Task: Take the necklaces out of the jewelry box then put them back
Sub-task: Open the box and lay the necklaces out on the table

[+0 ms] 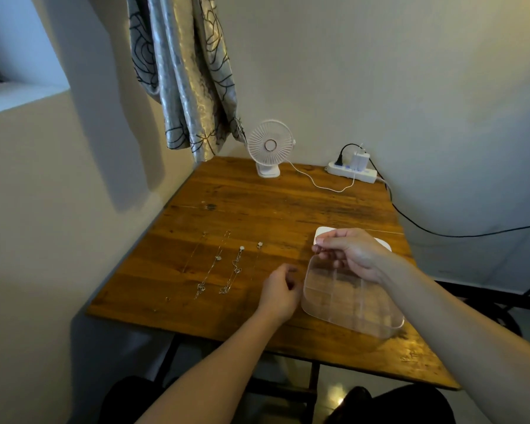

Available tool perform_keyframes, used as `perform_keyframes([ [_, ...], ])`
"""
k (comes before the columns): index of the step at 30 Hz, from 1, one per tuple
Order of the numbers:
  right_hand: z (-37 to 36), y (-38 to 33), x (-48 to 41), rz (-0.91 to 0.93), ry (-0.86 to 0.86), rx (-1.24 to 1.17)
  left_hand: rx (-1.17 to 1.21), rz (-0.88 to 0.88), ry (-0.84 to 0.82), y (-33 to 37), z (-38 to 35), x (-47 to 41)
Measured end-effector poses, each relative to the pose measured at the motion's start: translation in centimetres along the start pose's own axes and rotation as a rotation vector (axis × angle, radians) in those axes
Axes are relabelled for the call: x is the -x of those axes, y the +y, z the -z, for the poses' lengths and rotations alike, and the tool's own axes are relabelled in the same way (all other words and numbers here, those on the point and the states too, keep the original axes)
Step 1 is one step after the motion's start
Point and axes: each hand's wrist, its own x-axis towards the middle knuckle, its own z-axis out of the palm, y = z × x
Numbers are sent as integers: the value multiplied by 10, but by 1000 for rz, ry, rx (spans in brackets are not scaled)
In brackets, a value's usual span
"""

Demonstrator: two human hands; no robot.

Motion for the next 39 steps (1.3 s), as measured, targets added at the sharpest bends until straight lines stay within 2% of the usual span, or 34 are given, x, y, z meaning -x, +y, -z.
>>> perform_keyframes([
  [2,5,0,3,-8,-17,-14,-3,0,47,3,-1,-5],
  [8,11,-5,10,-3,-35,-75,131,11,-106,22,-5,-9],
  [13,17,-7,13,19,39,-135,2,-70,-13,18,-7,0],
  [17,23,-6,9,48,151,-163,99,-90,38,19,13,14],
  [21,6,-3,-4,99,230,-8,186,-73,78,20,32,34],
  [26,-32,5,-36,205,217,265,-100,-44,264,-10,37,54],
  [29,-53,14,-60,259,181,479,-308,-113,313,-26,38,62],
  [33,-70,25,-88,258,104,719,-505,-215,230,-33,35,61],
  [39,-81,31,-112,180,20,876,-685,-186,113,-36,38,52],
])
